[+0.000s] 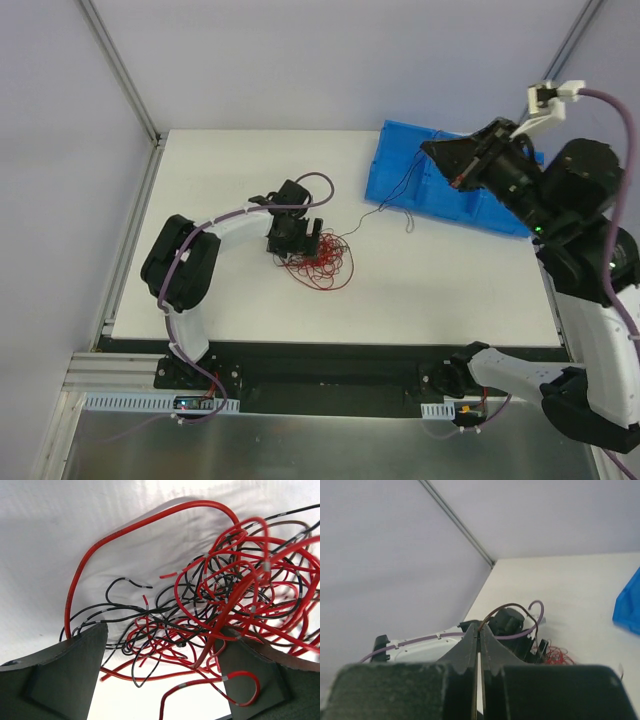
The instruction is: Untangle the cables
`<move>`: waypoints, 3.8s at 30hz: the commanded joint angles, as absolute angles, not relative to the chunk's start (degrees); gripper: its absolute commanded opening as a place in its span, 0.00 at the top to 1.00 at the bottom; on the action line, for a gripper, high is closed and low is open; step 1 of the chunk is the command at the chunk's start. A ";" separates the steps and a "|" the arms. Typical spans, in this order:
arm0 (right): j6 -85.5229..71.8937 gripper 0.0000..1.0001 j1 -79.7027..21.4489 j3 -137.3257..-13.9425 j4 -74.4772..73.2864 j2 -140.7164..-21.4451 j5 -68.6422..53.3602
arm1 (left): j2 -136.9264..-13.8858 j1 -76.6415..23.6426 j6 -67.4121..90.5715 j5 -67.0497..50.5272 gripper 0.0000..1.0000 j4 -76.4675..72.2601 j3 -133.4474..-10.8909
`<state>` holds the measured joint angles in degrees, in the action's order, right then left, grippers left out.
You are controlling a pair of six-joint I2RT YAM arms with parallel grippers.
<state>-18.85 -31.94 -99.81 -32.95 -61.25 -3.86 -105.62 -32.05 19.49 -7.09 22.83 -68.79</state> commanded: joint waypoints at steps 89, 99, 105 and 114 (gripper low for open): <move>-8.08 0.21 -48.42 -57.30 -27.33 -92.46 11.93 | -77.08 -23.29 17.40 -28.39 0.04 20.57 -73.48; -9.41 0.85 -50.18 -57.22 -26.10 -95.10 18.90 | -75.50 -23.20 17.14 -24.00 0.04 20.57 -72.69; -7.74 1.00 -48.61 -57.74 -26.19 -87.03 21.97 | -73.31 -22.68 18.45 -19.44 0.02 20.57 -71.81; -2.29 1.00 -35.26 -70.47 -26.63 -79.19 18.46 | -69.43 -21.18 21.09 -15.82 0.01 18.55 -69.17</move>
<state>-5.72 -40.45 -62.30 -27.31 -81.84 18.61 -71.85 -21.91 19.79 -17.63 21.50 -69.89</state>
